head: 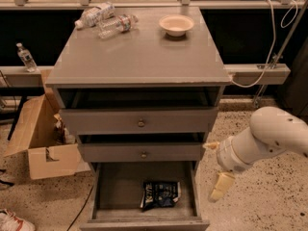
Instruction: Pick blue chip bag from bottom drawer and place on counter
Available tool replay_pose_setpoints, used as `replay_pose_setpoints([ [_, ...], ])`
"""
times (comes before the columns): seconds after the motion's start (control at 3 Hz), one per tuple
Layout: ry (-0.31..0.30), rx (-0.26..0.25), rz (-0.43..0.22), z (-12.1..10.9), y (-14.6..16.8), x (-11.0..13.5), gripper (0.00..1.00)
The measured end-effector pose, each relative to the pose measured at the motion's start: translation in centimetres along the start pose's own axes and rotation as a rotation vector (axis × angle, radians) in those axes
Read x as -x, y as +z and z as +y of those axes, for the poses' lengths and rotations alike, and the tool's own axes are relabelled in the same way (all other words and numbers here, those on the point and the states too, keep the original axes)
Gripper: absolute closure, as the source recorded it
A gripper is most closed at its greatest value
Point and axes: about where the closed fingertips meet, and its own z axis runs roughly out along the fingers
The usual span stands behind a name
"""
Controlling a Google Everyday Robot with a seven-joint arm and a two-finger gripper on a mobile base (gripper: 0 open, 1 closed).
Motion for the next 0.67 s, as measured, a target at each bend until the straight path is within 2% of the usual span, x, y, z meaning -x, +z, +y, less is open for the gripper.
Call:
replay_pose_setpoints([
  [0.33, 0.024, 0.014, -0.07, 0.78, 5.49, -2.06, 0.0],
  [0.67, 0.024, 0.014, -0.071, 0.78, 5.51, -2.07, 0.0],
])
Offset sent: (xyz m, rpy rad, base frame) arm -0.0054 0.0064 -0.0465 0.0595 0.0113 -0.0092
